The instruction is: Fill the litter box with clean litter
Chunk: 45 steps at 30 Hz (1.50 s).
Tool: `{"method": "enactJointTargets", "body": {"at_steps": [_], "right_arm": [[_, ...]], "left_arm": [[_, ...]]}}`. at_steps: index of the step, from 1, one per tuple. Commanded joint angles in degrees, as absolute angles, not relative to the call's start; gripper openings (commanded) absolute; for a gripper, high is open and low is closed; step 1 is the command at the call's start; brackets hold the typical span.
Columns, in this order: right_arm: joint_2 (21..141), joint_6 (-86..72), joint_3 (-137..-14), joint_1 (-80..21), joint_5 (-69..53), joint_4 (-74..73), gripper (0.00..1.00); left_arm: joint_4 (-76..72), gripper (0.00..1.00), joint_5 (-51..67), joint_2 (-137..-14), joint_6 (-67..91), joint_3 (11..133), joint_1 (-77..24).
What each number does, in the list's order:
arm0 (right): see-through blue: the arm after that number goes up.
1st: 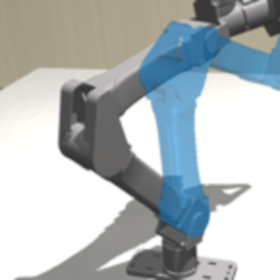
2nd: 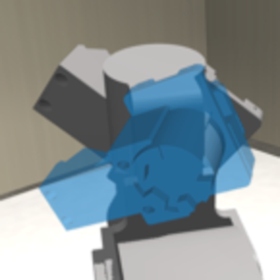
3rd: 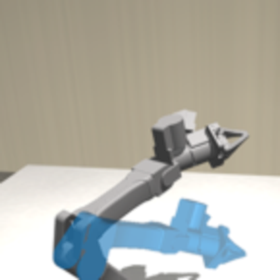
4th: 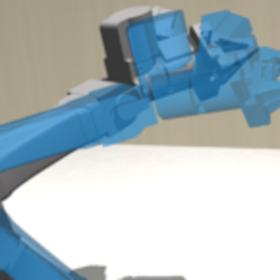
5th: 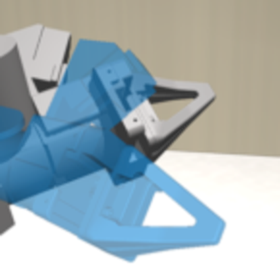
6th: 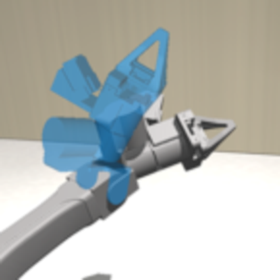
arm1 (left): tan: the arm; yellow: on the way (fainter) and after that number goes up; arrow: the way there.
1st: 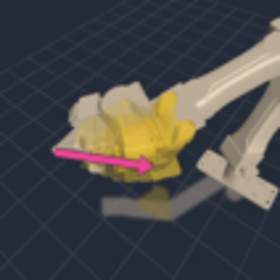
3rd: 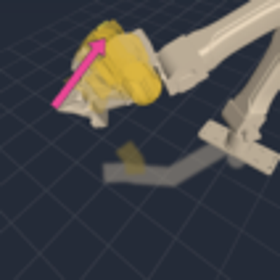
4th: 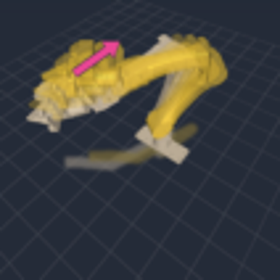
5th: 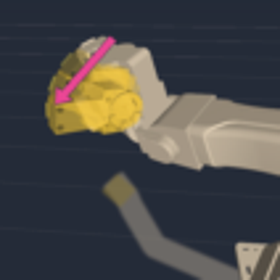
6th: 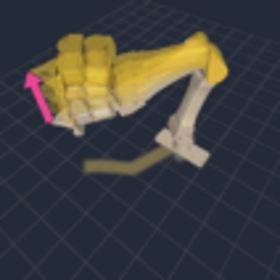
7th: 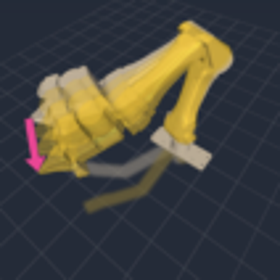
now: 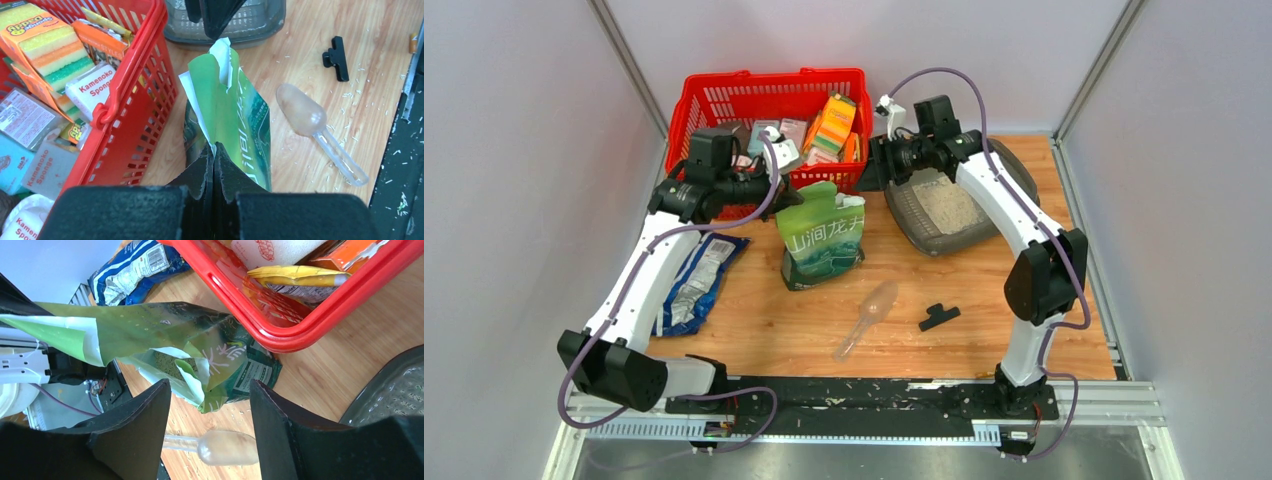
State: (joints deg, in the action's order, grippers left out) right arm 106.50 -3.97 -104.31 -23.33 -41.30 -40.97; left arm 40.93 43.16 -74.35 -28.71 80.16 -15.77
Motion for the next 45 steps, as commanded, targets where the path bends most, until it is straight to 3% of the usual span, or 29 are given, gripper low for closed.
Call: {"method": "enactJointTargets", "body": {"at_steps": [1,16,20,25,27,33,39,45], "right_arm": [[107.6,-2.8,-104.9,-24.2,-42.9,-42.4,0.61],[109.8,-0.6,-107.0,-29.9,-33.1,-44.3,0.65],[109.1,1.8,-105.6,-31.2,-25.2,-46.4,0.76],[107.5,2.3,-102.2,-31.2,-3.7,-46.1,0.77],[106.6,1.0,-102.0,-30.2,-0.5,-45.7,0.76],[103.8,-3.2,-104.9,-27.9,-0.3,-44.7,0.72],[105.0,1.9,-104.1,-31.5,-11.5,-45.4,0.75],[106.3,3.2,-103.5,-34.5,-10.5,-46.7,0.73]], "left_arm": [[28.8,0.0,47.8,-70.4,-30.6,81.6,-15.7],[25.1,0.0,46.7,-67.7,-28.2,78.8,-18.0],[22.5,0.0,45.5,-66.0,-27.4,77.0,-18.5],[20.0,0.0,43.8,-64.0,-27.3,75.1,-18.7],[20.0,0.0,43.6,-63.5,-27.7,74.6,-18.7],[20.0,0.0,43.4,-62.5,-27.8,73.3,-18.8],[19.0,0.0,43.3,-62.7,-26.5,72.7,-19.6],[19.2,0.0,42.0,-63.4,-27.0,72.1,-20.5]]}}
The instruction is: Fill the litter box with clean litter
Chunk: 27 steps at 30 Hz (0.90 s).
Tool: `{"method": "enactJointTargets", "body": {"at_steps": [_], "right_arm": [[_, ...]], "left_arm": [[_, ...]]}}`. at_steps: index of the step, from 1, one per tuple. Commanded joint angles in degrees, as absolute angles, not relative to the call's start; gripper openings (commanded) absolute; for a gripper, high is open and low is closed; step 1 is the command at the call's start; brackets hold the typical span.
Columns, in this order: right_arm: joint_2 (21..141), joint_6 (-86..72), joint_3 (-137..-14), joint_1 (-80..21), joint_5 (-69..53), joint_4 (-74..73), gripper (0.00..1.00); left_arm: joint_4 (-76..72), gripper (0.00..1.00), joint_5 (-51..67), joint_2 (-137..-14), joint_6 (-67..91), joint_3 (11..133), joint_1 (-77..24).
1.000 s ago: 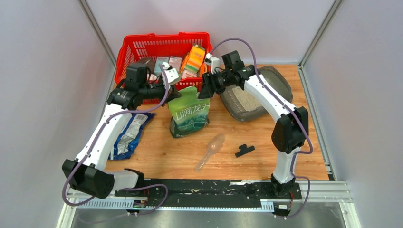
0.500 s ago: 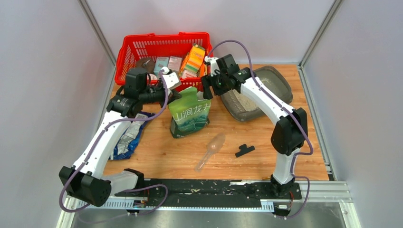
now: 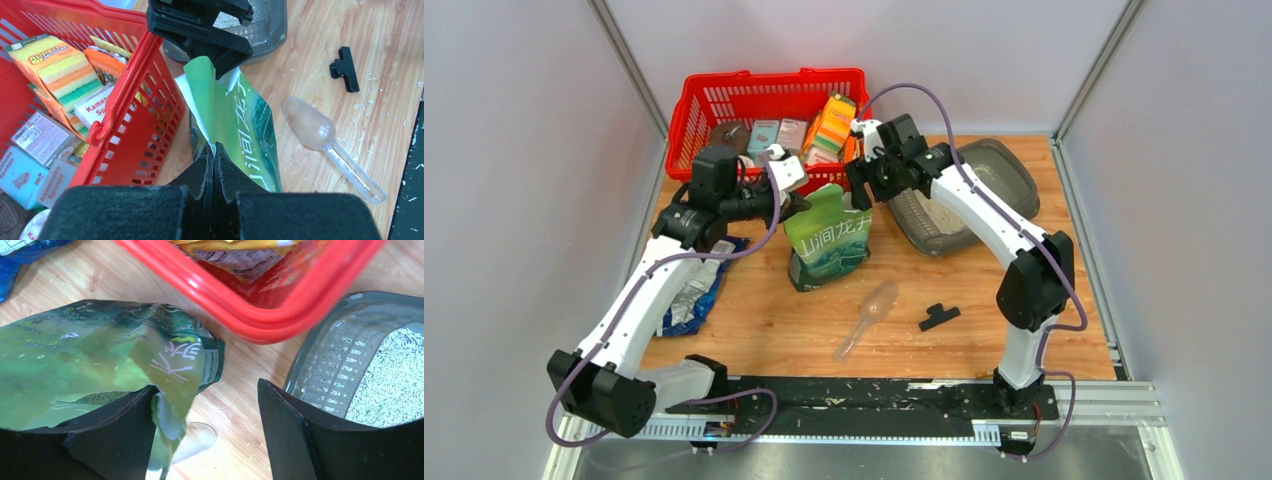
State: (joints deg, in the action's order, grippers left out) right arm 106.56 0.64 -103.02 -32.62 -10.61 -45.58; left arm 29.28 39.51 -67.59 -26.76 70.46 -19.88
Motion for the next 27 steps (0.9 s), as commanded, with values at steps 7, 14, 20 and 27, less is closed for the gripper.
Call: {"method": "enactJointTargets", "body": {"at_steps": [7,14,20,27], "right_arm": [[106.6,1.5,-107.3,-34.5,-6.4,-49.6,0.2],[104.5,-7.5,-110.6,-33.6,-1.3,-50.0,0.0],[103.6,-11.0,-110.0,-33.1,-1.8,-50.6,0.0],[102.7,-11.2,-108.3,-33.0,-0.1,-49.8,0.04]], "left_arm": [[20.1,0.0,37.9,-64.1,-33.9,72.2,-20.7],[11.3,0.0,37.1,-66.9,-40.3,76.5,-17.4],[19.2,0.0,45.3,-70.7,-47.9,82.4,-15.6],[18.2,0.12,48.3,-69.4,-42.6,78.2,-15.6]]}}
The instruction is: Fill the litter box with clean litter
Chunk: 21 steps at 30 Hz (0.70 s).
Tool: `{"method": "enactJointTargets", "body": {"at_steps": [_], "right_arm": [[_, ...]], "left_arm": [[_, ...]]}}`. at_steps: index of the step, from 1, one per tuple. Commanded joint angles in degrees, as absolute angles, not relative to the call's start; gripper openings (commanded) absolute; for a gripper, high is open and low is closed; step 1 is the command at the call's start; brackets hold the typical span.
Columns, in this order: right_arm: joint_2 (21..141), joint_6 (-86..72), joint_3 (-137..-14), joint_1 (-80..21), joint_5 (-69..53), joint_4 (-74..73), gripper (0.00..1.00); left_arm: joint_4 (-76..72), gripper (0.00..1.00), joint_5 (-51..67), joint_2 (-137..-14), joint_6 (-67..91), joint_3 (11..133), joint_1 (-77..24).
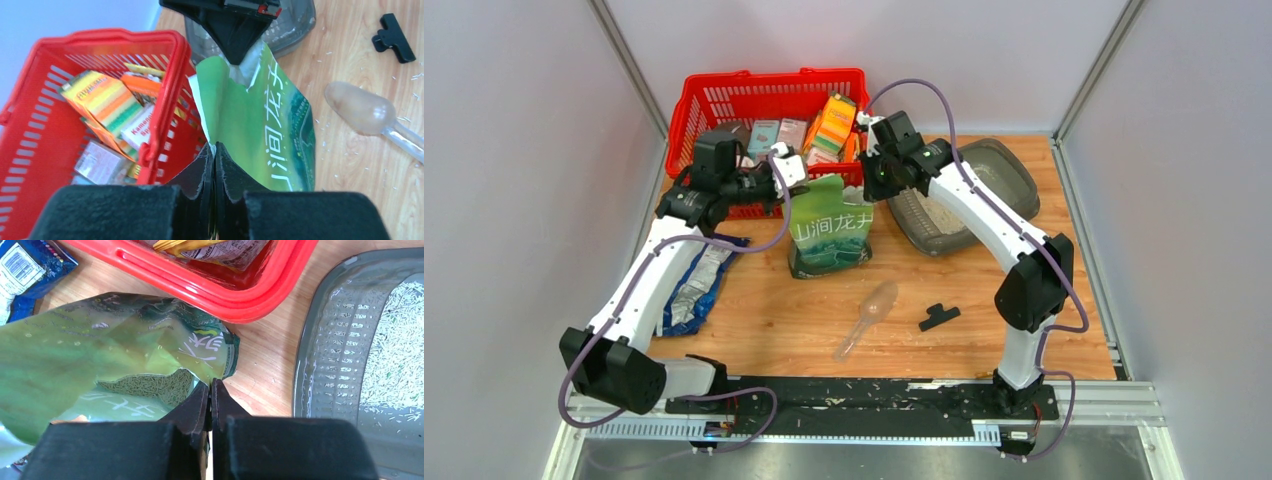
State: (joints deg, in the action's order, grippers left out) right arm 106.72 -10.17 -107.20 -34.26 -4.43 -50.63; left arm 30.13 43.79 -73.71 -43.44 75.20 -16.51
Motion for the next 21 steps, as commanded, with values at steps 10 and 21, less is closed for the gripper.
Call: {"method": "enactJointTargets", "body": {"at_steps": [10,21], "right_arm": [[108.5,-8.7,-112.0,-33.0,-8.5,-51.9,0.64],[108.5,-4.2,-107.9,-33.2,-11.5,-53.7,0.64]], "left_arm": [[26.8,0.4,48.0,-73.6,-41.0,79.4,-16.5],[36.5,0.58,45.9,-77.7,-42.6,85.7,-16.5]]}}
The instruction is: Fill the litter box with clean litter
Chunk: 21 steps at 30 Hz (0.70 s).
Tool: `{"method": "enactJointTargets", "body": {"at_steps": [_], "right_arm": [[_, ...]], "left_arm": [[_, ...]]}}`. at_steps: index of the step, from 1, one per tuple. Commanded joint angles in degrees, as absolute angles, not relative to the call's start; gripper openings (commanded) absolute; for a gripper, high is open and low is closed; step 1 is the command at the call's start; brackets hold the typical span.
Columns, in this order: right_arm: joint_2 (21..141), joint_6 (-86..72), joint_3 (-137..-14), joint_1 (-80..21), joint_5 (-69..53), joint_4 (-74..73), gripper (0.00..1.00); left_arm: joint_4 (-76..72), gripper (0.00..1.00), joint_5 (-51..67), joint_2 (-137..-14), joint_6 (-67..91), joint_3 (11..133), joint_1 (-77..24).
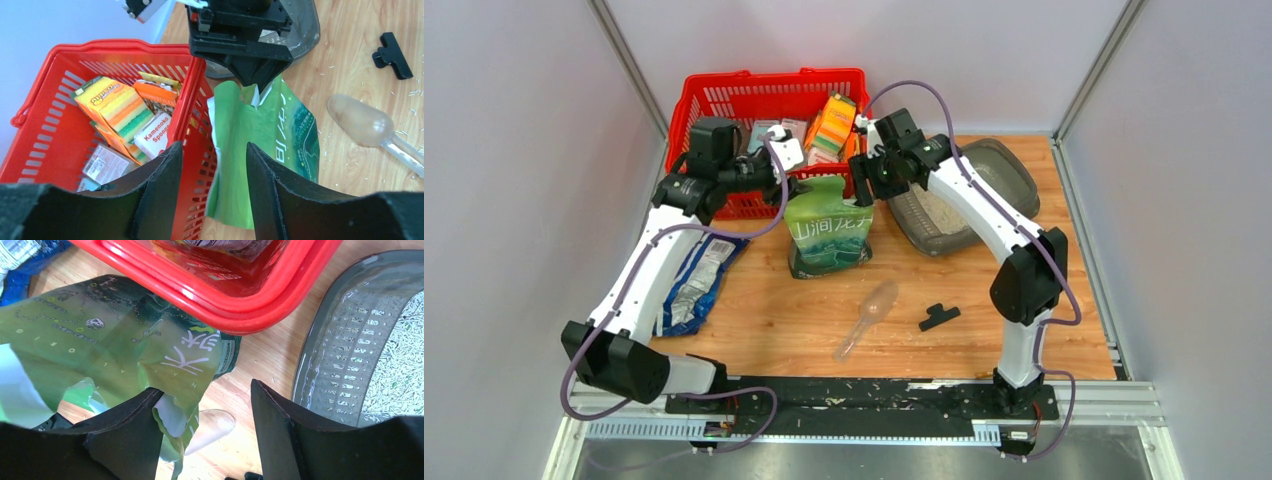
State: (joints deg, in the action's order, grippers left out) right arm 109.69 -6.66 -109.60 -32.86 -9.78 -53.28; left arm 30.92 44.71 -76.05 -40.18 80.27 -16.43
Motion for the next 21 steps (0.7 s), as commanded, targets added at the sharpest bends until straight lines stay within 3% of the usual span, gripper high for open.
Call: {"method": "enactJointTargets", "body": {"at_steps": [1,4,10,12,14,16,20,21], "right_arm": [[108.0,-4.0,-107.4,-33.2,-11.5,-53.6,0.64],[108.0,-3.7,-106.9,-33.2,-11.0,-53.1,0.64],[108.3,-3.7,-109.2,-33.2,-5.7,-51.1,0.62],[107.5,-5.9,-108.8,-32.8,-2.0,-49.2,0.61],[106.7,-6.3,-108.8,-32.3,-1.1,-48.3,0.59],[106.2,-6.4,-108.6,-32.0,1.8,-47.9,0.56],[105.3,-5.9,-107.1,-30.8,0.9,-47.5,0.49],[105.0,-5.7,-106.8,-30.7,-1.5,-47.5,0.43]], "left_arm": [[38.1,0.58,46.2,-78.3,-44.1,86.3,-16.5],[43.8,0.56,46.4,-80.3,-48.1,88.0,-17.0],[55.6,0.37,45.5,-85.2,-56.1,92.1,-18.5],[58.5,0.26,45.6,-86.0,-57.3,93.6,-18.8],[59.2,0.08,45.6,-86.2,-57.7,94.1,-19.0],[58.8,0.0,45.5,-86.0,-57.6,94.1,-19.0],[50.4,0.0,40.4,-83.5,-52.4,92.9,-19.0],[46.8,0.0,38.2,-82.6,-50.6,90.7,-19.0]]}}
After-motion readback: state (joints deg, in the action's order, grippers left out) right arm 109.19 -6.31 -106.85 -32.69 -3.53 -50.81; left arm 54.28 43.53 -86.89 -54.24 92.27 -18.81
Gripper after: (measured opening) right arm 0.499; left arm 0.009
